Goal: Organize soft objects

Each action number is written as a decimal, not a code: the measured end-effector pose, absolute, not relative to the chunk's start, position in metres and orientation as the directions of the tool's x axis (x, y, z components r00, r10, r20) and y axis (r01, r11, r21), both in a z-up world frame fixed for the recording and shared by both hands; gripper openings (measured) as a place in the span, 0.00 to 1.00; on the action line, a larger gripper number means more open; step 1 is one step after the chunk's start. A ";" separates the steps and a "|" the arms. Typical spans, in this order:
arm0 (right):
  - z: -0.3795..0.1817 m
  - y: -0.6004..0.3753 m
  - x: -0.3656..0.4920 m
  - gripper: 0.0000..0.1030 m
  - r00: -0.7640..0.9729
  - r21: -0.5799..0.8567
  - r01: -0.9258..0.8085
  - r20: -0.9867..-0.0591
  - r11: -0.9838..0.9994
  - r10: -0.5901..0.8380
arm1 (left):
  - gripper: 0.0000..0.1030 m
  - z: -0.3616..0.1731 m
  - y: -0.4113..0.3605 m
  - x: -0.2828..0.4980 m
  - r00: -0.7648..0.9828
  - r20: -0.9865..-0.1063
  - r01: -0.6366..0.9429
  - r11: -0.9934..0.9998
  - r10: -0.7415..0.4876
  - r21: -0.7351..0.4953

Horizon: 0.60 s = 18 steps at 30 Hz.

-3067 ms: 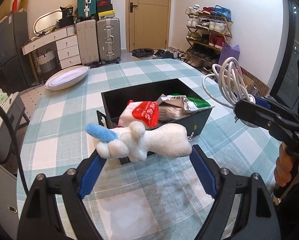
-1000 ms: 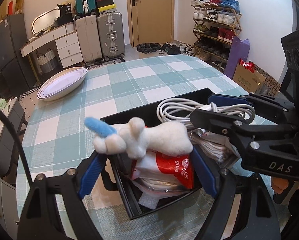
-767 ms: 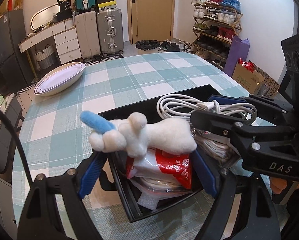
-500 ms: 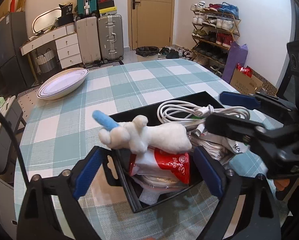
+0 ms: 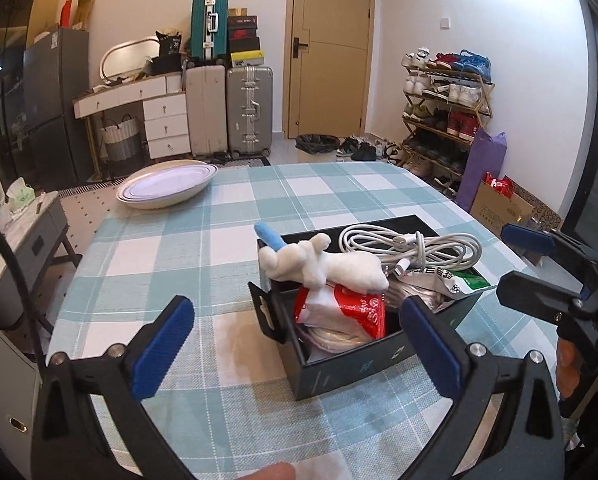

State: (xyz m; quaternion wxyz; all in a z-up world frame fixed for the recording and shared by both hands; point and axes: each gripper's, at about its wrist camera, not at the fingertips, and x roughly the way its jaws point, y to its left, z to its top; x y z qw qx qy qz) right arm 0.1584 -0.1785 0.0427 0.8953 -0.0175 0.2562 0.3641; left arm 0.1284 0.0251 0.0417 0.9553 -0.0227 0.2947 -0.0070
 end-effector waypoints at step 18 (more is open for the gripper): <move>0.026 -0.186 0.136 1.00 0.678 0.096 -0.620 -0.433 0.778 0.594 | 1.00 0.021 0.009 0.115 0.854 -0.520 -0.035 0.999 0.029 -0.001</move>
